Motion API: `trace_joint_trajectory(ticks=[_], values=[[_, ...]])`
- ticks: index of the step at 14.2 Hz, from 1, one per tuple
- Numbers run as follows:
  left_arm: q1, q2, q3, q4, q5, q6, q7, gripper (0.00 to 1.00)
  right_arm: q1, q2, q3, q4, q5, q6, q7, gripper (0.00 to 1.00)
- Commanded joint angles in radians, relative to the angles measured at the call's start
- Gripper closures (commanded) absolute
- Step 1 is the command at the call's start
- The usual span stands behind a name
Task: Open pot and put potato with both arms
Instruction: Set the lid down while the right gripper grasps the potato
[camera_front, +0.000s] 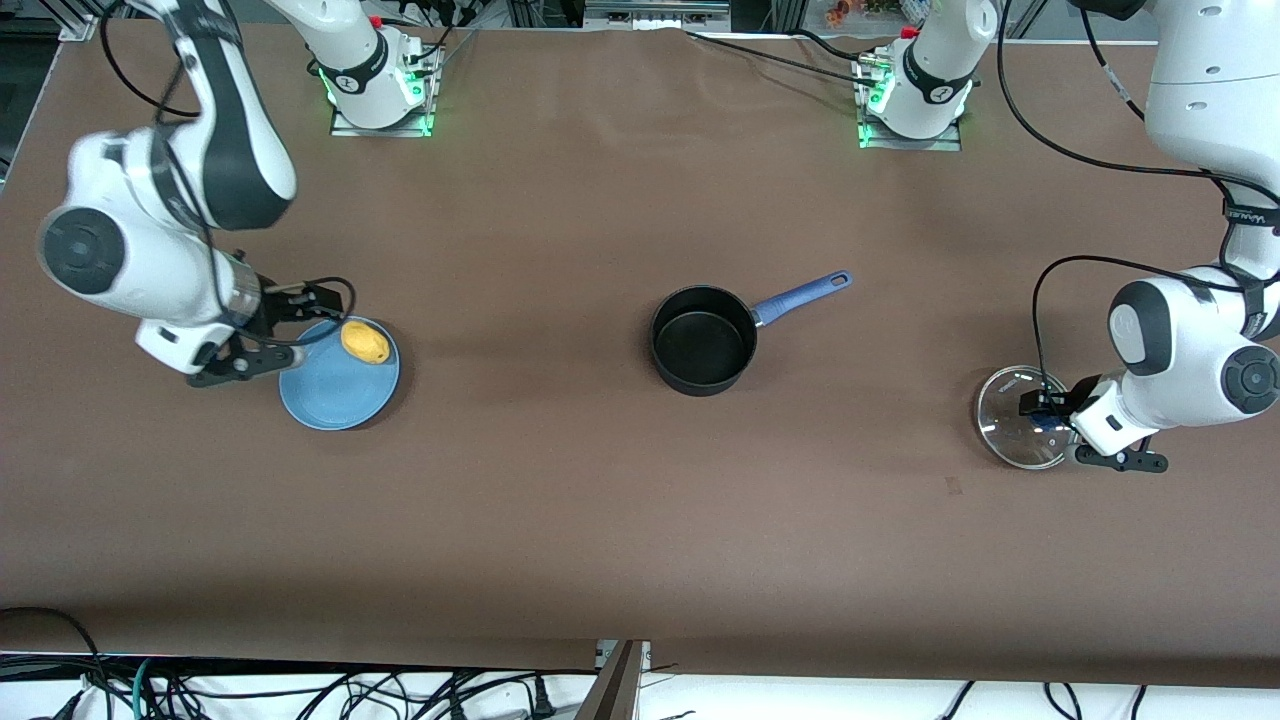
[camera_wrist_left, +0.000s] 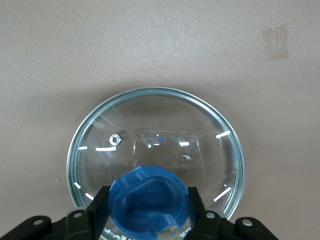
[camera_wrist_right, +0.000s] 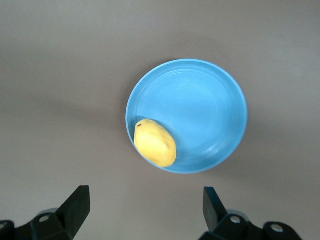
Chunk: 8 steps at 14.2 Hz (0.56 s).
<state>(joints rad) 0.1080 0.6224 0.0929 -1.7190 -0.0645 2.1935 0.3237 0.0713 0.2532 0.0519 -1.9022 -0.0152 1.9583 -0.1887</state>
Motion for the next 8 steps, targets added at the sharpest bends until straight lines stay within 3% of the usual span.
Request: trace_joint_trajectory(ticks=[1, 5, 8], values=[[0.007, -0.015, -0.002, 0.022, -0.029, -0.012, 0.009, 0.00, -0.005, 0.026, 0.000, -0.072, -0.003, 0.110, -0.089, 0.00], [0.007, -0.110, -0.025, 0.044, -0.029, -0.145, 0.001, 0.00, -0.005, 0.075, 0.000, -0.241, -0.008, 0.385, -0.151, 0.00], [0.006, -0.243, -0.030, 0.044, -0.023, -0.269, -0.038, 0.00, -0.005, 0.112, 0.000, -0.244, -0.005, 0.410, -0.175, 0.00]])
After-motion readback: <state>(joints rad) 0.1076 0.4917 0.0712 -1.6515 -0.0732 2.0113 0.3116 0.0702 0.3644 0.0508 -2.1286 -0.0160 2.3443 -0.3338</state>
